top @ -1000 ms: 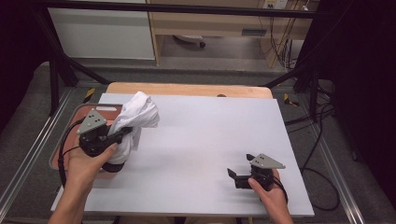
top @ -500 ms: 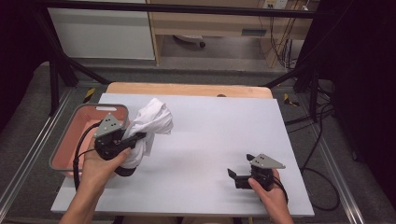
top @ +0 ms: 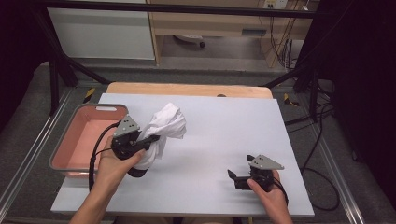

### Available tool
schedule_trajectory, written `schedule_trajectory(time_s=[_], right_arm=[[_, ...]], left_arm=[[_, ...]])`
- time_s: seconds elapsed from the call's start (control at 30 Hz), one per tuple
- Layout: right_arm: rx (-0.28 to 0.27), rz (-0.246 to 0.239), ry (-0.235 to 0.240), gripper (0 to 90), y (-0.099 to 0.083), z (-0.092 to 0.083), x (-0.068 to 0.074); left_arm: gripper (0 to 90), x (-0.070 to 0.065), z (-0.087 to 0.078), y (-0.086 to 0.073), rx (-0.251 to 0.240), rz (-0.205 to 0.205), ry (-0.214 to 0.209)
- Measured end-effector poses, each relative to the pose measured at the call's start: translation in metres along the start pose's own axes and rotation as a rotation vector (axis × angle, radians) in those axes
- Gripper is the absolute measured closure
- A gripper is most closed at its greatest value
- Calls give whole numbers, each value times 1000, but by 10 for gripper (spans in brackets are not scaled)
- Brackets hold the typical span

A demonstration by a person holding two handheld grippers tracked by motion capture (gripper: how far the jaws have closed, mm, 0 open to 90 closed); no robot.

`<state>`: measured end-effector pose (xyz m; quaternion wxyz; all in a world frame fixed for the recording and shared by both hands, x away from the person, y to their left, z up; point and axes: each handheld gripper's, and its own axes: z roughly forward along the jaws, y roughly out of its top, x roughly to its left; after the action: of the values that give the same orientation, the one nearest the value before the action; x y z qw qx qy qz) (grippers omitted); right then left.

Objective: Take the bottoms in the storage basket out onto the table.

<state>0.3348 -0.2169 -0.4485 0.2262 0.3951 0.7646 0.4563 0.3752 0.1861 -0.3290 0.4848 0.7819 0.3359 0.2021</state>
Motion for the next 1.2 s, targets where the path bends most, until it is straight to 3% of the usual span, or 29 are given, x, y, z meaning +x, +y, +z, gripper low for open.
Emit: schedule_trajectory(time_s=[0.1, 0.23, 0.53, 0.77, 1.2], right_arm=[[1, -5, -4, 53, 0, -1, 1], [9, -31, 1, 54, 1, -1, 3], [24, -88, 20, 54, 3, 1, 14], [11, -91, 13, 53, 8, 1, 14], [28, -97, 0, 54, 6, 1, 14]], left_arm=[[760, -6, 11, 2, 22, 45, 35], [761, -8, 27, -1, 53, 23, 17], [761, -15, 54, 3, 118, 24, -20], [760, -22, 68, 17, 119, -3, -49], [760, -35, 98, 40, 147, 37, -71]])
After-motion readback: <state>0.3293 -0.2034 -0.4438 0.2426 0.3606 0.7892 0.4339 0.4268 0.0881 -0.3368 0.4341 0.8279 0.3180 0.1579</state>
